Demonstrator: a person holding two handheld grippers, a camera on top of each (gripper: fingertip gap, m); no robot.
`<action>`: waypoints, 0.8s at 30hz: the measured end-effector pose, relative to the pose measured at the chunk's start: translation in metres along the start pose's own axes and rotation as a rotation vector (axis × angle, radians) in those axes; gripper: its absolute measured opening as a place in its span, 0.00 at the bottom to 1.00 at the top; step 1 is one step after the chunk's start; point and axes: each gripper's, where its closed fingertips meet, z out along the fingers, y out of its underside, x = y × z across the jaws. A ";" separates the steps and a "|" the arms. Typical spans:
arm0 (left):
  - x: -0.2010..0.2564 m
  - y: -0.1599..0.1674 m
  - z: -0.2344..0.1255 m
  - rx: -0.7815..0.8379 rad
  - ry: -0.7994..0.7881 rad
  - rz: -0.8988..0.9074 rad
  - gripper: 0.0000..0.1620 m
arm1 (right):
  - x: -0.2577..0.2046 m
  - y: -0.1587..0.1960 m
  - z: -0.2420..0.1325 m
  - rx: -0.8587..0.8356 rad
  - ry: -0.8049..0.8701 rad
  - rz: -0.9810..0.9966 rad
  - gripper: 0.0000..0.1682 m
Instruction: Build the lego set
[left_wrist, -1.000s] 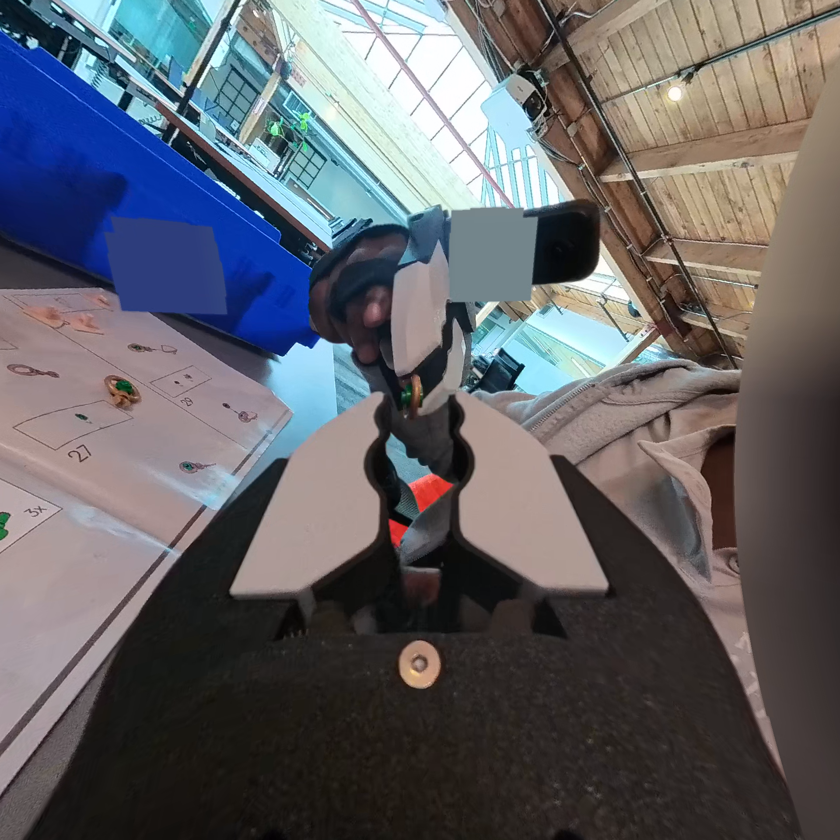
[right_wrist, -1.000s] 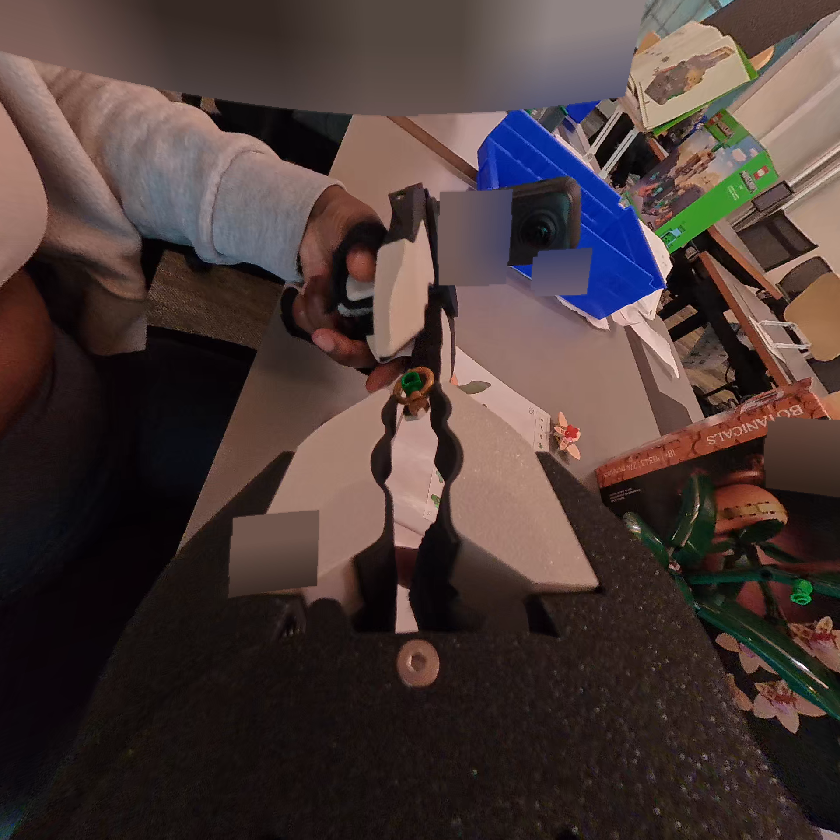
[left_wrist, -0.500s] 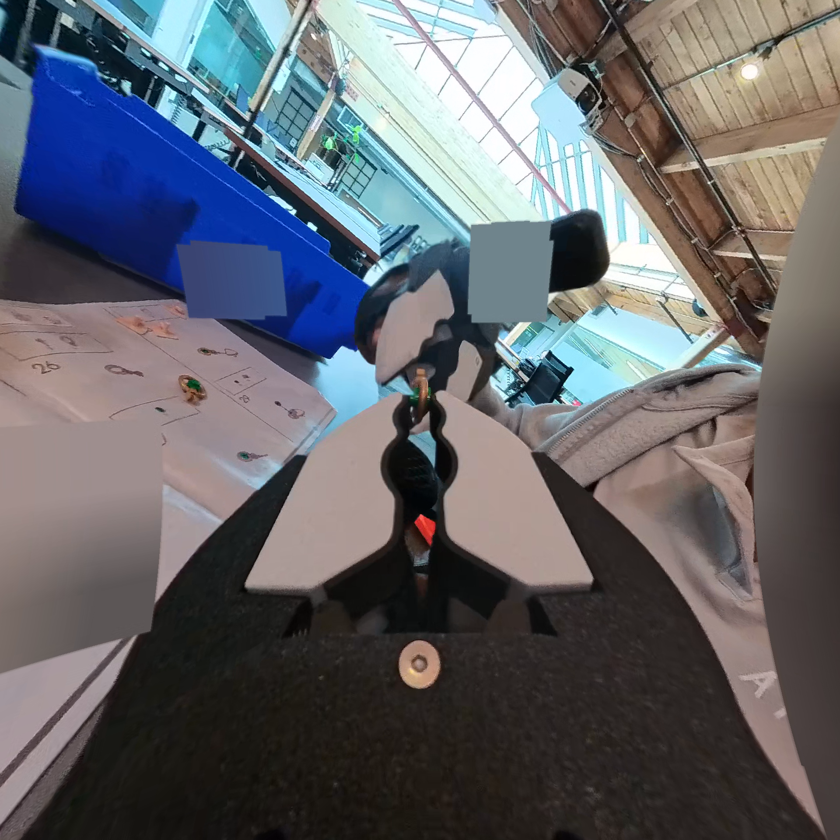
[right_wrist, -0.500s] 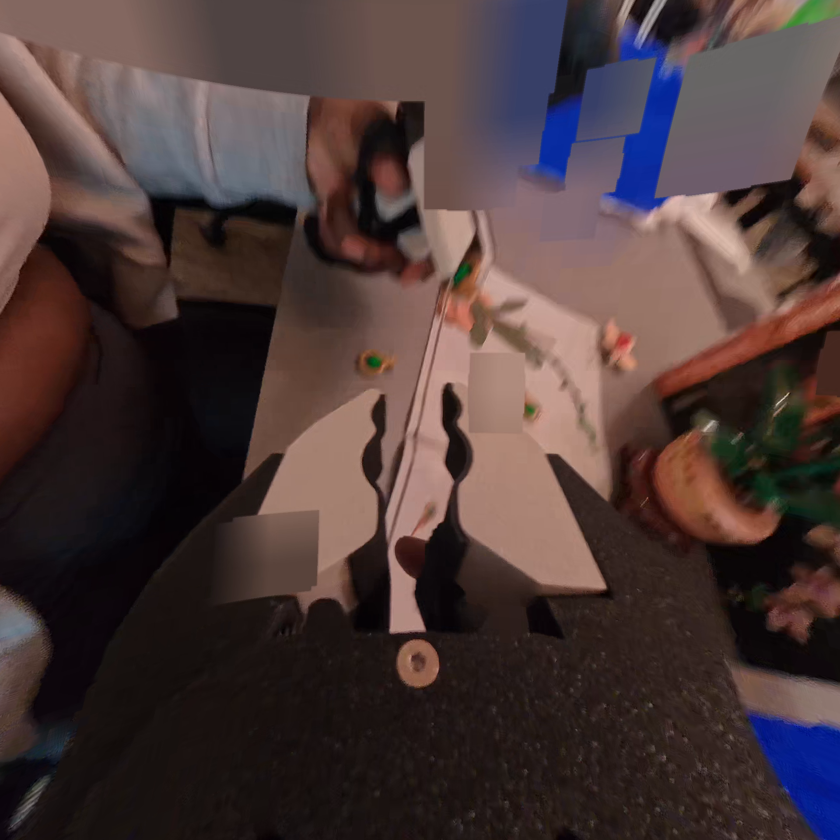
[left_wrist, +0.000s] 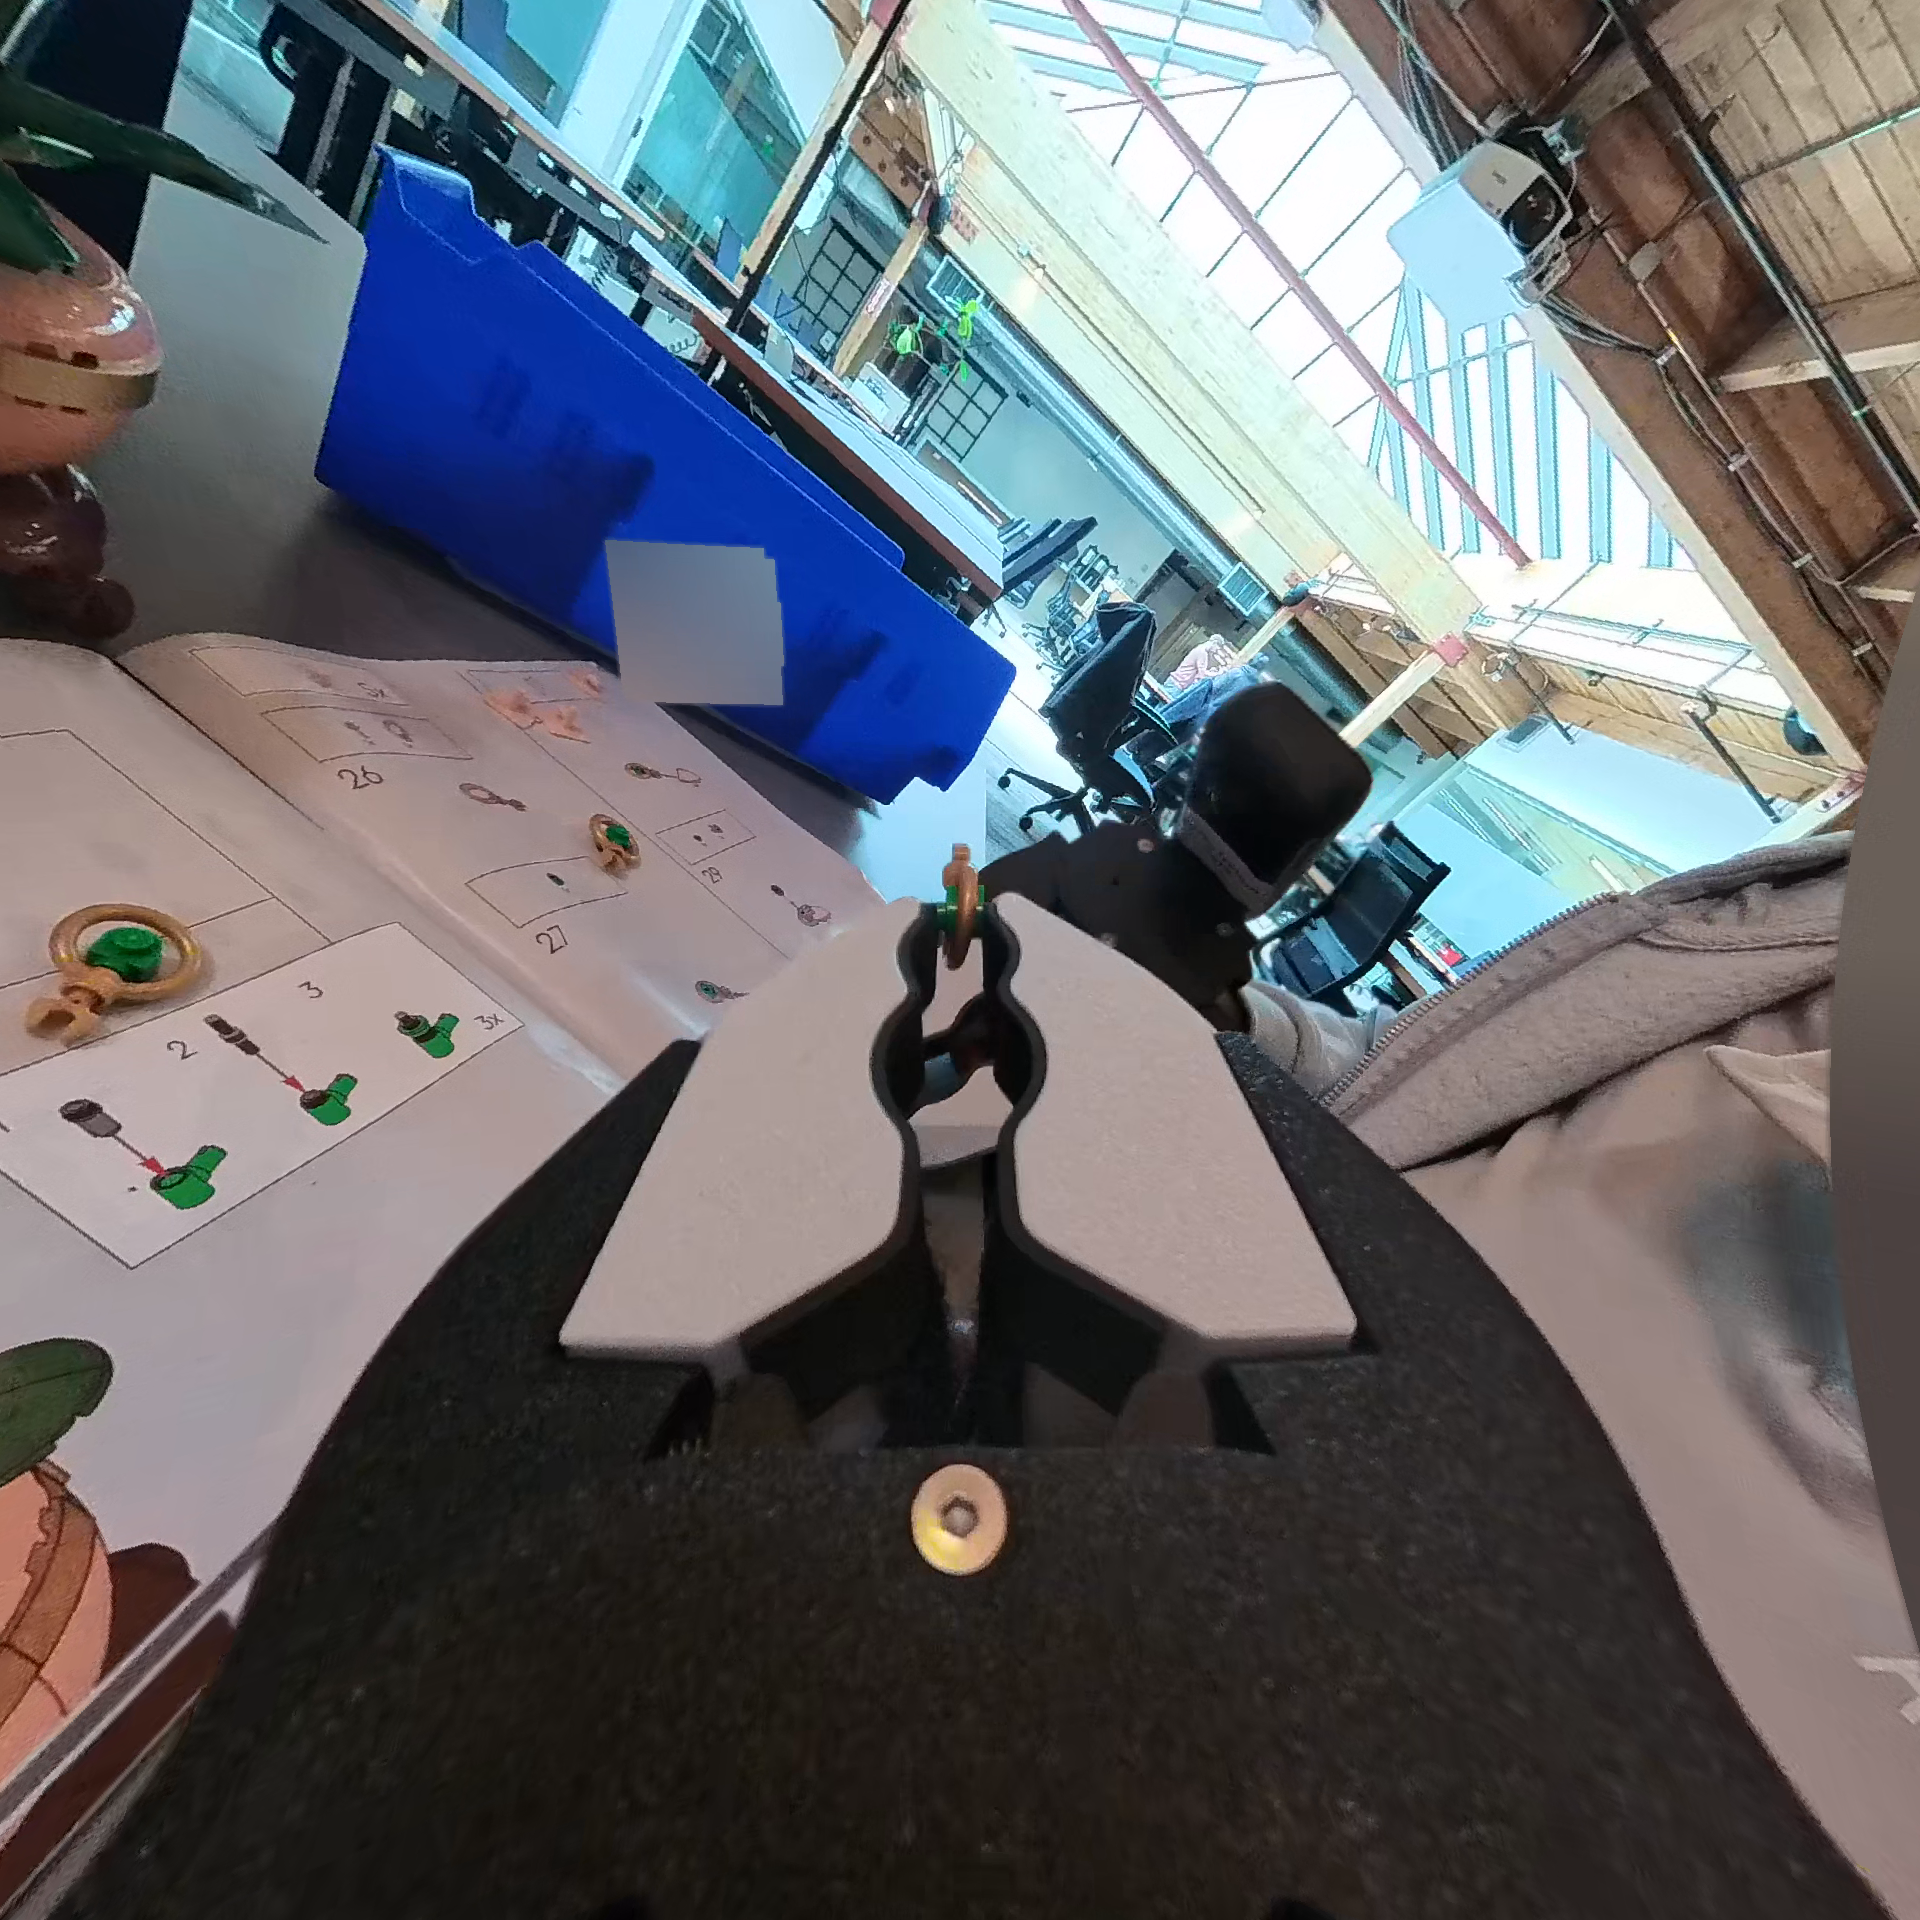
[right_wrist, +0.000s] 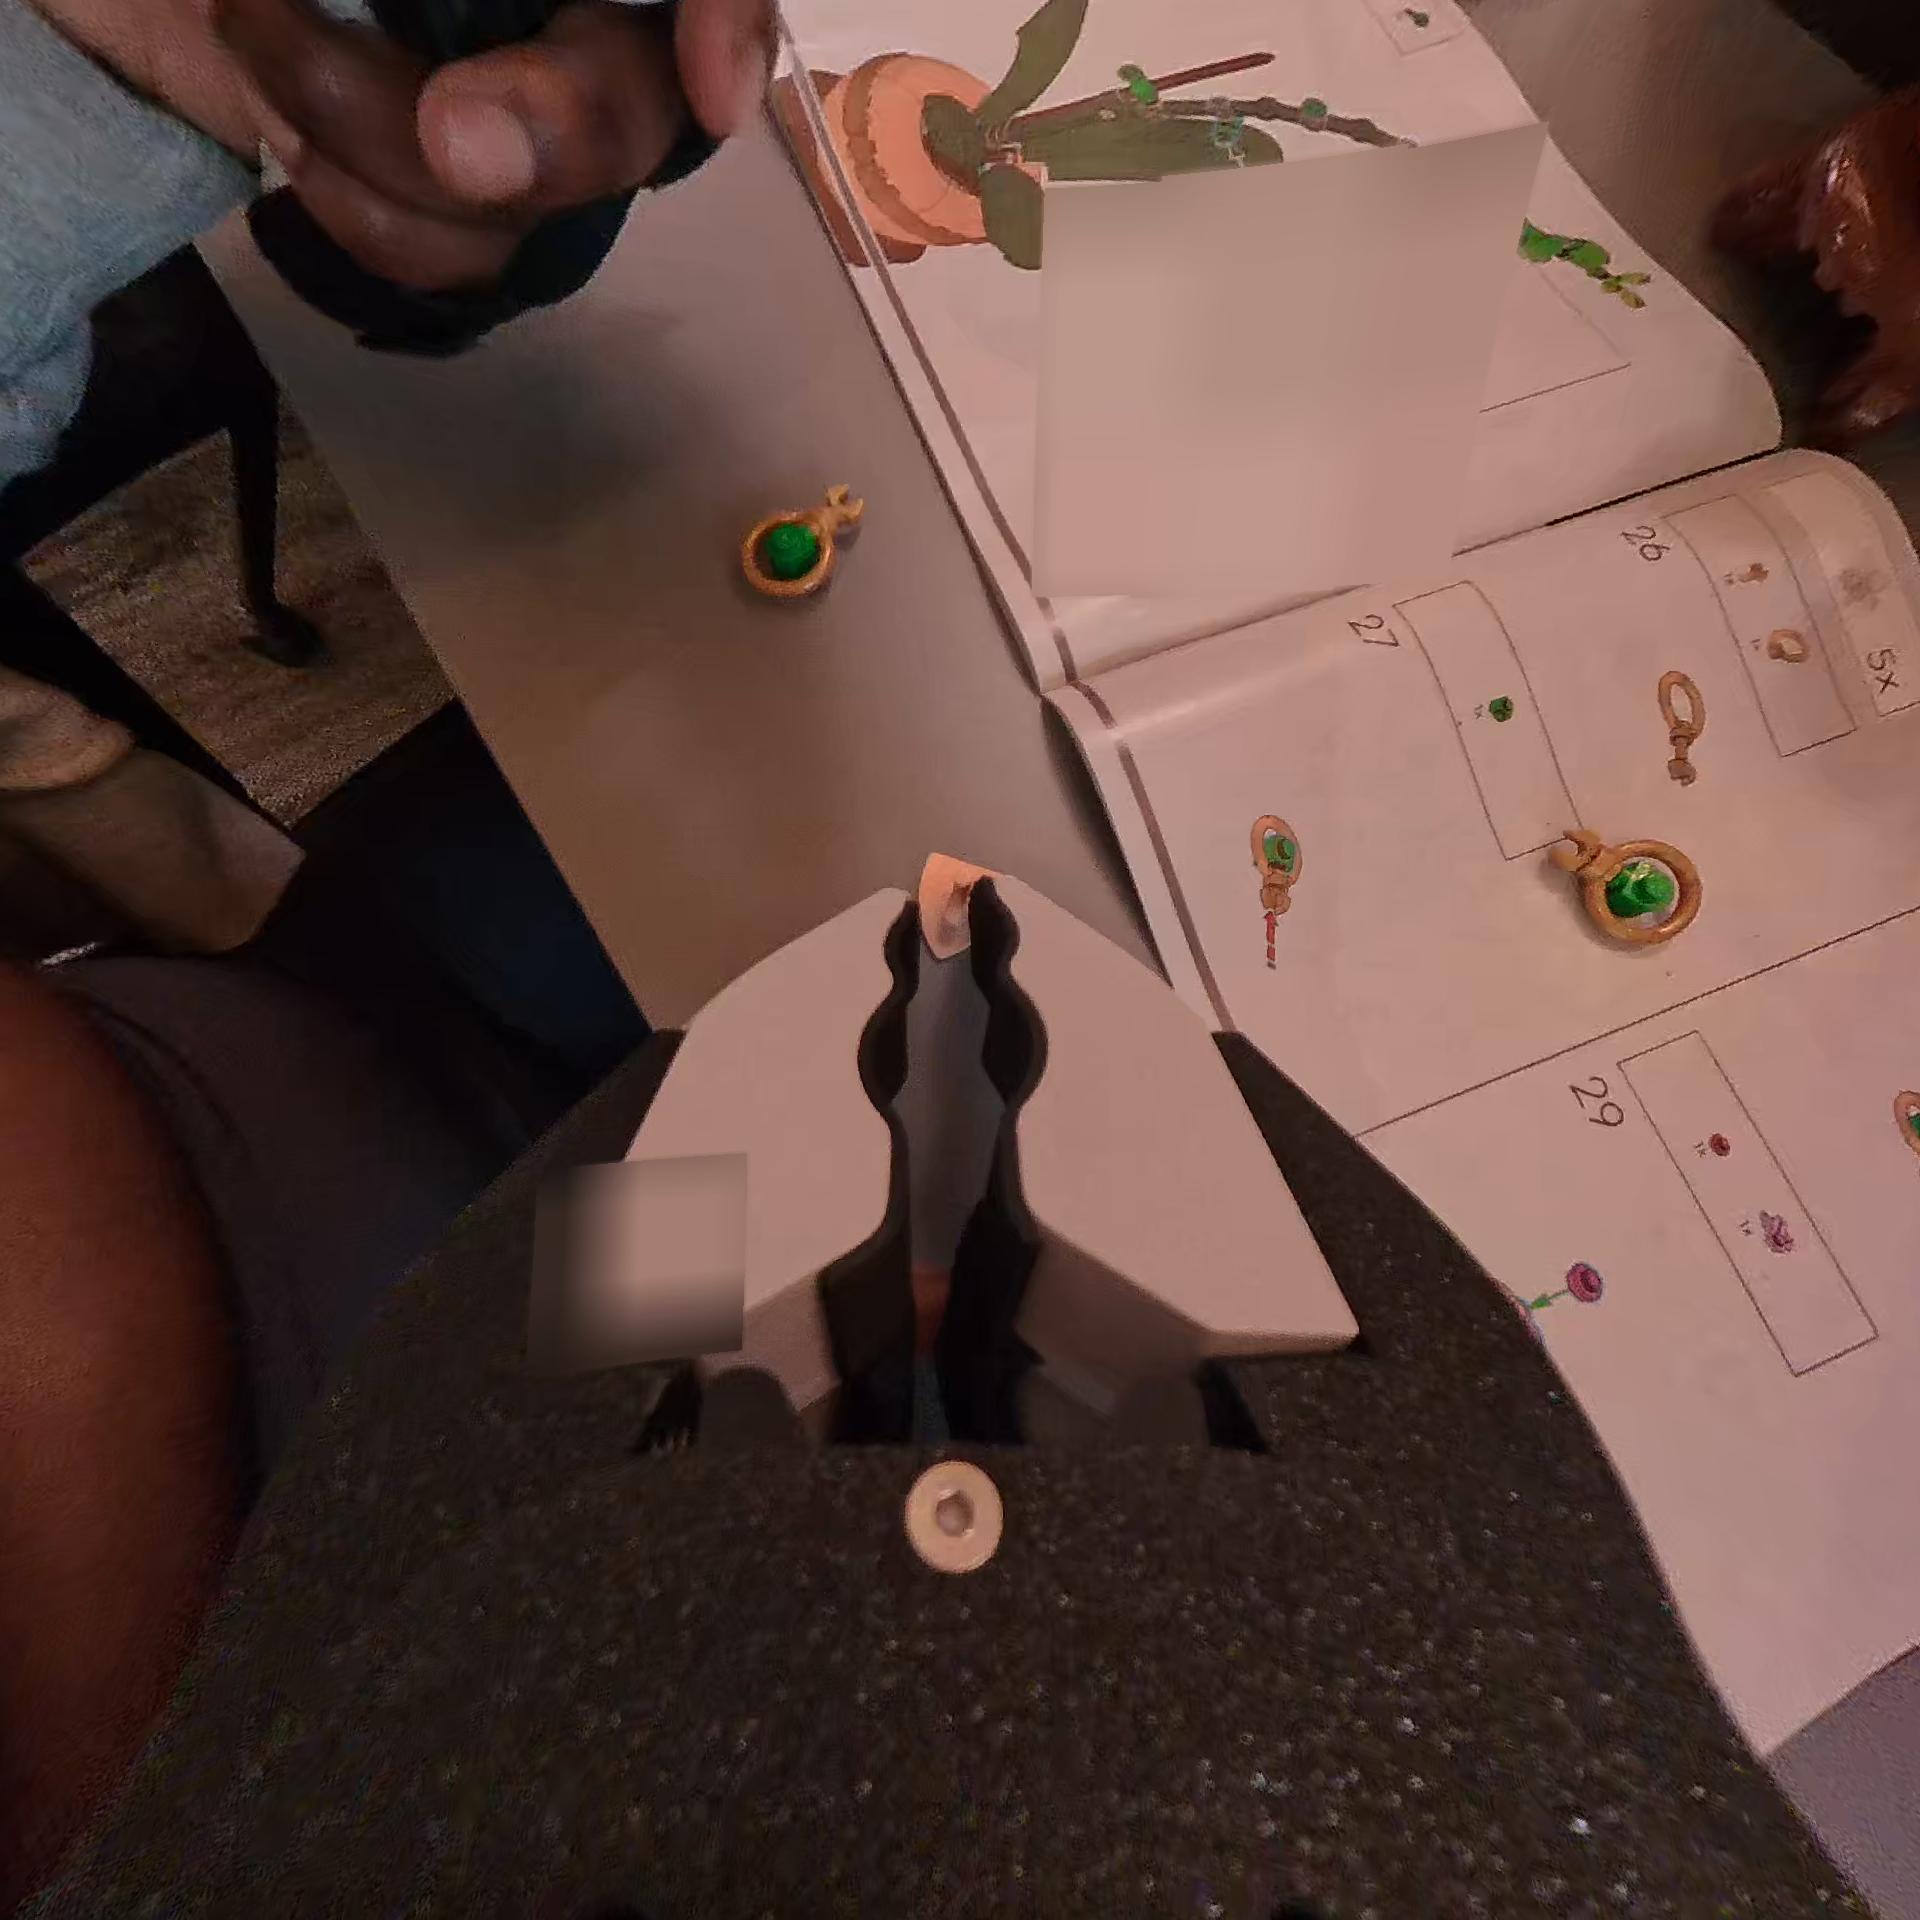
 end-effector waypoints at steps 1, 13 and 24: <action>0.000 0.000 0.000 -0.003 -0.004 0.002 0.04 | 0.001 -0.001 0.001 0.004 -0.001 0.008 0.05; 0.003 0.017 0.014 -0.055 0.049 -0.074 0.04 | 0.025 -0.042 -0.030 0.171 0.015 -0.528 0.01; 0.018 0.019 0.027 -0.040 -0.020 0.188 0.05 | 0.020 -0.087 -0.050 0.275 0.198 -0.853 0.01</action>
